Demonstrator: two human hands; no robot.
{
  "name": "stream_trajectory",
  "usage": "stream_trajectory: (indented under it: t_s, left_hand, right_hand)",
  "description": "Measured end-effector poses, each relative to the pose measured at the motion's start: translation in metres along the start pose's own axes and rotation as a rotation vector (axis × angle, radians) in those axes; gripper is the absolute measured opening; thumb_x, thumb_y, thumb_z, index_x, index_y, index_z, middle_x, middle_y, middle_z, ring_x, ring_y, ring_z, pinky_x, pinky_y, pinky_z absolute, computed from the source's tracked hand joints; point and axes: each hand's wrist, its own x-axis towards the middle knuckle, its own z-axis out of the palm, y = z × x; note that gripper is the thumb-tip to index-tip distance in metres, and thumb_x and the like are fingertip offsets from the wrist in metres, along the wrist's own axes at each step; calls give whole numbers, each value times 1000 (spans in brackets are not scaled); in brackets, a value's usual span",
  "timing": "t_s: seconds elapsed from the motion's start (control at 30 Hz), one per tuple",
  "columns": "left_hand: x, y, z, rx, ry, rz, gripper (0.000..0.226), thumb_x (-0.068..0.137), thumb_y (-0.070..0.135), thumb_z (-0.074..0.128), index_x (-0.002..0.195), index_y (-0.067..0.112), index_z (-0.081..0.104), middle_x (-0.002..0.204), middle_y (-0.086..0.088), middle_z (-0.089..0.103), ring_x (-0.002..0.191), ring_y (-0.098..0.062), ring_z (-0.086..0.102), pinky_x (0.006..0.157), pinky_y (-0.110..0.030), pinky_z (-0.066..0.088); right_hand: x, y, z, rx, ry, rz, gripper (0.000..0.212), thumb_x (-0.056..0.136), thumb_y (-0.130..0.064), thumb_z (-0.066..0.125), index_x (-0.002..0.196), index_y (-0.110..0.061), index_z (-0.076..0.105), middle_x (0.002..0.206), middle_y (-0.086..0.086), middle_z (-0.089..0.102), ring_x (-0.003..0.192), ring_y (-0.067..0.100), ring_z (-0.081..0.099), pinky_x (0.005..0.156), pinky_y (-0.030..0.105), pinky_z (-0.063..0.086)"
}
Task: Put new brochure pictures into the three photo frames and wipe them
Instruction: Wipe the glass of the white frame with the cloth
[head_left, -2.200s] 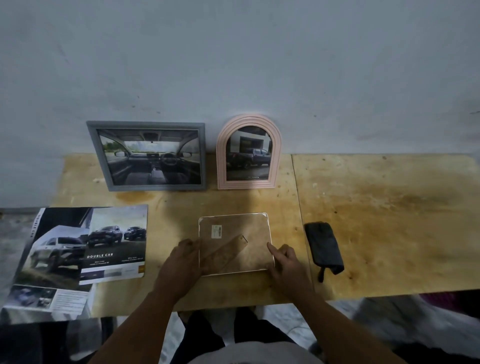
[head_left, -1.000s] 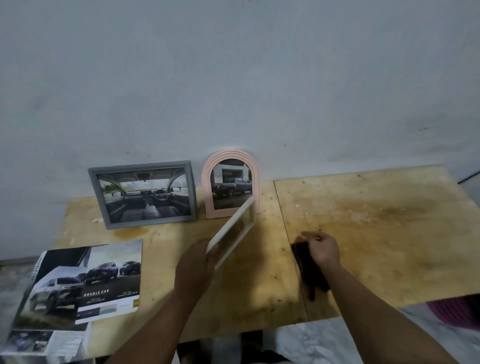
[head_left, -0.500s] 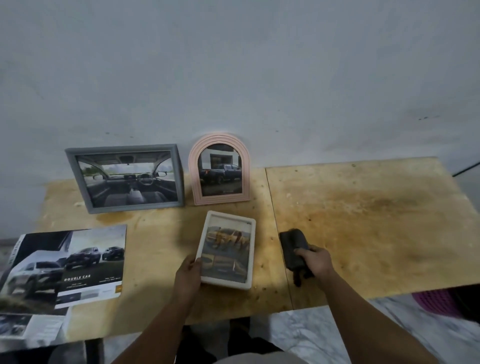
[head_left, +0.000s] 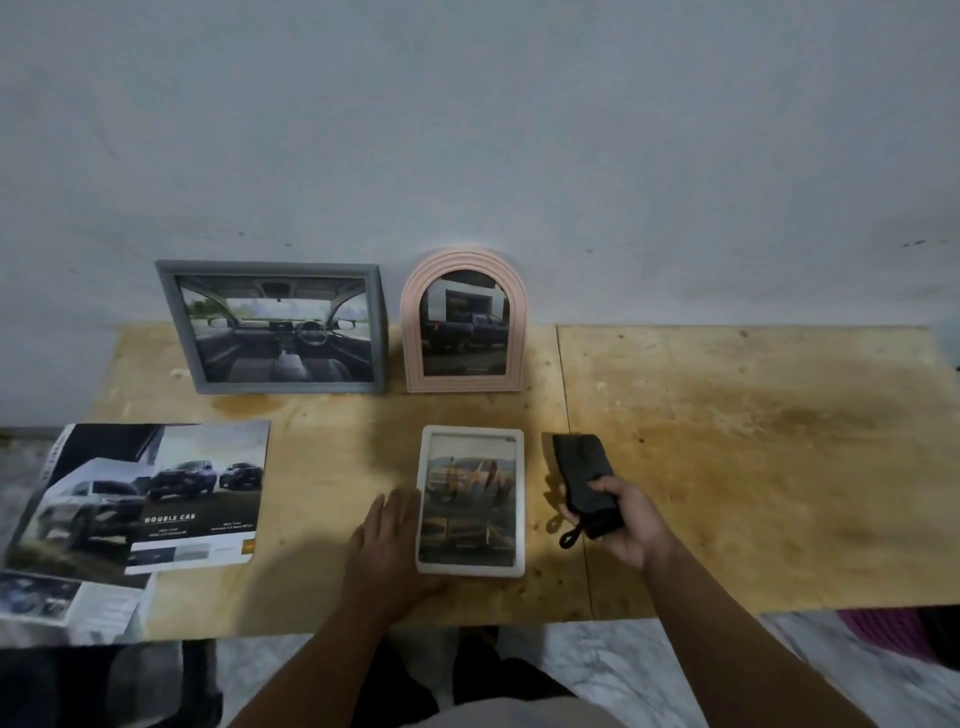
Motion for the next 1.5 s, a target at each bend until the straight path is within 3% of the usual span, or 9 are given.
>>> stream_trajectory:
  t_s: [0.1, 0.4, 0.57, 0.73, 0.83, 0.93, 1.07, 1.17, 1.5]
  left_hand:
    - [12, -11, 13, 117, -149, 96, 135, 63, 97, 39, 164, 17, 0, 172, -14, 1, 157, -41, -3, 122, -65, 14]
    - [15, -5, 26, 112, -91, 84, 131, 66, 100, 36, 163, 14, 18, 167, -18, 25, 152, -48, 23, 112, -74, 30]
    - [18, 8, 26, 57, -81, 31, 130, 66, 99, 37, 162, 13, 15, 164, -19, 31, 149, -50, 29, 108, -74, 34]
    - [23, 6, 27, 45, -90, 27, 135, 64, 105, 28, 164, 18, 1, 170, -14, 16, 155, -45, 13, 116, -72, 21]
    - [26, -6, 19, 24, -81, 47, 135, 65, 105, 31, 164, 21, -2, 172, -8, -3, 157, -39, -6, 122, -69, 4]
    - [29, -13, 17, 38, -83, 75, 130, 68, 104, 33, 160, 30, -21, 168, -2, -25, 155, -36, -22, 123, -65, -9]
    - [29, -14, 20, 22, -57, 61, 129, 66, 106, 32, 159, 34, -22, 169, 1, -24, 156, -35, -20, 123, -64, -8]
    - [29, -12, 22, 26, -25, 42, 129, 65, 106, 34, 160, 35, -18, 171, 2, -16, 157, -36, -14, 123, -63, -7]
    - [32, -12, 29, 83, -33, 65, 124, 71, 102, 29, 164, 20, 18, 170, -11, 20, 152, -47, 26, 113, -73, 26]
  right_hand:
    - [5, 9, 11, -56, -10, -20, 34, 96, 5, 47, 126, -5, 60, 110, 23, 69, 90, 32, 69, 73, 40, 62]
    - [16, 4, 42, -59, -61, 50, 40, 97, -12, 54, 135, 1, 55, 103, 23, 68, 82, 30, 66, 70, 38, 56]
    - [21, 3, 54, 30, -194, 112, 47, 99, -26, 58, 137, 1, 55, 120, 26, 60, 102, 38, 63, 77, 49, 58]
    - [22, 6, 56, 27, -159, 113, 47, 100, -34, 56, 132, 1, 57, 103, 21, 64, 80, 25, 64, 56, 31, 58]
    - [31, 10, 61, -417, 2, -80, 40, 103, -37, 54, 122, -3, 66, 90, 12, 65, 70, 21, 61, 52, 28, 50]
    - [45, 15, 79, -1063, 64, -426, 35, 105, -35, 52, 127, -15, 71, 112, 9, 71, 100, 26, 67, 83, 34, 55]
    - [68, 24, 115, -1716, -32, -742, 43, 106, -44, 44, 143, -24, 55, 126, 4, 52, 94, 20, 60, 82, 32, 54]
    - [88, 42, 128, -2051, -141, -714, 50, 107, -41, 39, 155, -26, 39, 148, 8, 37, 106, 30, 63, 86, 39, 54]
    - [54, 98, 82, -2220, -437, -625, 55, 102, -37, 53, 153, -21, 40, 147, 9, 39, 115, 33, 59, 98, 40, 53]
